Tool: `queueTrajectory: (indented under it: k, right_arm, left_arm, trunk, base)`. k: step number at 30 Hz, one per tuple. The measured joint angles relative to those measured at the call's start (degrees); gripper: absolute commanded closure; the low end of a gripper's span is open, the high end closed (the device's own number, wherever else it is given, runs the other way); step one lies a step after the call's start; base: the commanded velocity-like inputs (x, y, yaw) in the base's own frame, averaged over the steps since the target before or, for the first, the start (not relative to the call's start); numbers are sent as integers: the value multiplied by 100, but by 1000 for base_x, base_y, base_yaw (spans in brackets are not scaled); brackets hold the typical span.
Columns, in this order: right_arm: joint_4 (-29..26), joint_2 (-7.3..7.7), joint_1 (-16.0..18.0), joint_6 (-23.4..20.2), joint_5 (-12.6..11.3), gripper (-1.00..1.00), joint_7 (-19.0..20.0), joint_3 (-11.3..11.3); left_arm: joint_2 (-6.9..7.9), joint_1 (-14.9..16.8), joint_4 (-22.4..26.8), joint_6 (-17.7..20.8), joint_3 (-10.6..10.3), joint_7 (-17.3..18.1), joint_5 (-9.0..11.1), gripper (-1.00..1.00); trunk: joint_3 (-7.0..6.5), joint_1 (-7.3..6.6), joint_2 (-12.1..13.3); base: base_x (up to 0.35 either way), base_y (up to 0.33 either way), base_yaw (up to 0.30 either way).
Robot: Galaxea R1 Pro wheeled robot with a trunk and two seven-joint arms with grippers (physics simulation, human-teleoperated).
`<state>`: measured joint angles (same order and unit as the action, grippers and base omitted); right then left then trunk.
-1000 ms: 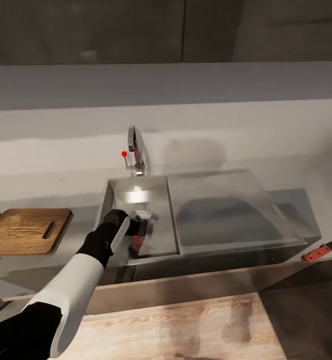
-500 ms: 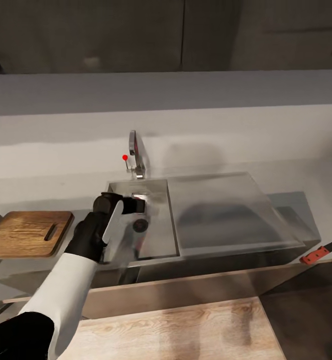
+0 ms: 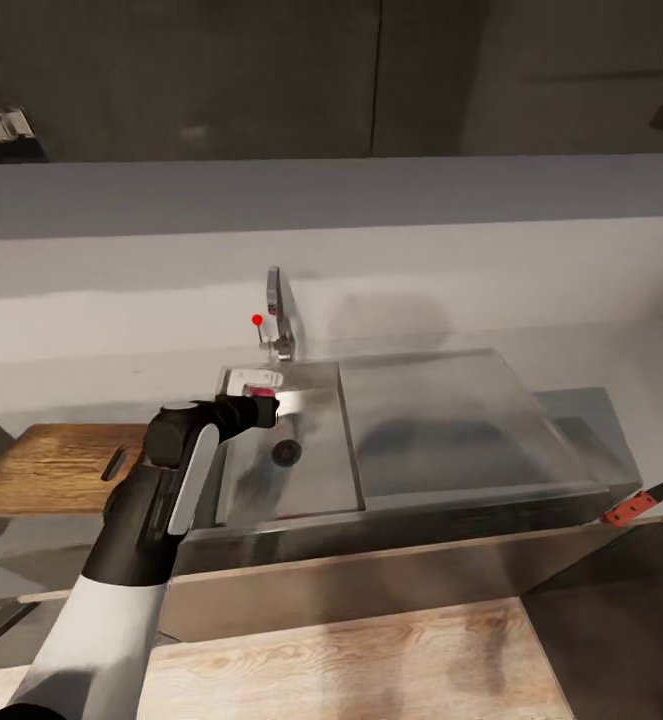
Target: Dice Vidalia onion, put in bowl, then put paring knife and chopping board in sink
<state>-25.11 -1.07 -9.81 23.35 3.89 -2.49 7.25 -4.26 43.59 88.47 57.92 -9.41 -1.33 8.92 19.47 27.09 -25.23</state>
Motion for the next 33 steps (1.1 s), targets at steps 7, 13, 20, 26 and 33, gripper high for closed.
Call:
queueTrajectory:
  k: [7,13,20,26,33]
  right_arm:
    - [159,-6,0,8,0,-100,2,4]
    - [249,-7,0,8,0,-100,4,8]
    - [260,-10,0,16,0,-100,5,8]
    - [261,-7,0,17,0,-100,4,8]
    - [251,4,0,13,-4,-100,8,10]
  left_arm:
    - [21,-13,18,2,0,2,7,100]
    - [26,-13,18,2,0,2,6,100]
    - [30,-13,18,2,0,2,7,100]
    - [30,-13,8,2,0,2,7,100]
    - [46,-14,9,3,0,2,5,100]
  trunk:
    - [-64,1,0]
    - [-119,0,0]
    - [-182,-2,-1]
    - [-236,-3,-1]
    - [-260,-1,0]
  base:
    - [-255,199,11]
    - [-235,220,100]
    - [-46,300,131]
    - [42,320,147]
    - [-35,299,28]
